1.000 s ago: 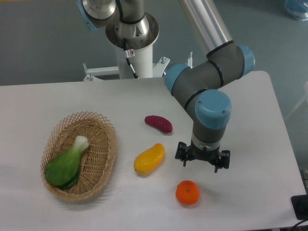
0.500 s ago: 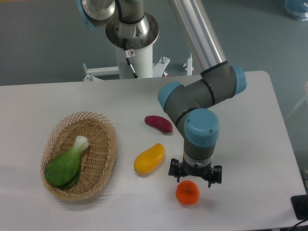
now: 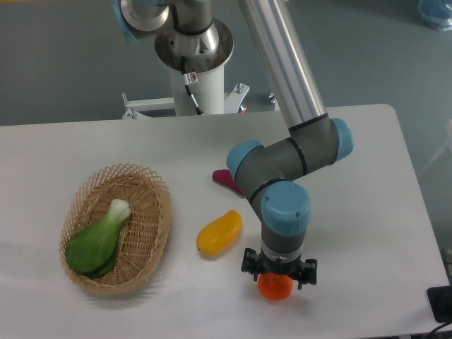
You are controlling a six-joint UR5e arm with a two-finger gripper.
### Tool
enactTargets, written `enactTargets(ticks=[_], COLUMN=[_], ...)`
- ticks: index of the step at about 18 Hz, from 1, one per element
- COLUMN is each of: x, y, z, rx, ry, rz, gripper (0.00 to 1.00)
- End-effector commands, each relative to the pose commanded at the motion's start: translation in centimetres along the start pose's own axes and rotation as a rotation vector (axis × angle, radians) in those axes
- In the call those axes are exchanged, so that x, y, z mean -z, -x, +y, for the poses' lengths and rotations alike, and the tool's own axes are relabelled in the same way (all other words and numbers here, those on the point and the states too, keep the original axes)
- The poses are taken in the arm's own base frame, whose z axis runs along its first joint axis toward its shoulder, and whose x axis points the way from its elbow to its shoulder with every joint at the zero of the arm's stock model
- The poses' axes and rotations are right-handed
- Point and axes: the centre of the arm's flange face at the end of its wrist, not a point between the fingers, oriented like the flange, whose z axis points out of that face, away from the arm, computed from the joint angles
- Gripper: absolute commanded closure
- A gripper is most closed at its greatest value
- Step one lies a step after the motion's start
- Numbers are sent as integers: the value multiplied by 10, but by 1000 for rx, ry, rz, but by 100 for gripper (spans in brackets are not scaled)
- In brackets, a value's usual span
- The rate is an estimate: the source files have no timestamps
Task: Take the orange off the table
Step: 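Lower the gripper around the tangerine and close on it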
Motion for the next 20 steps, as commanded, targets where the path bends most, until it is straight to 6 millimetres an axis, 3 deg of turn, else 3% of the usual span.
enactTargets(ticks=[9, 10, 13, 17, 20], x=[-24, -23, -18, -1, 21], y=[-15, -15, -16, -16, -12], z=[-1, -2, -4, -11, -11], rx=[-35, -32, -33, -23, -19], ry=[108, 105, 93, 45, 7], rz=[-87, -87, -83, -54, -49], gripper=[3, 17, 35, 49, 49])
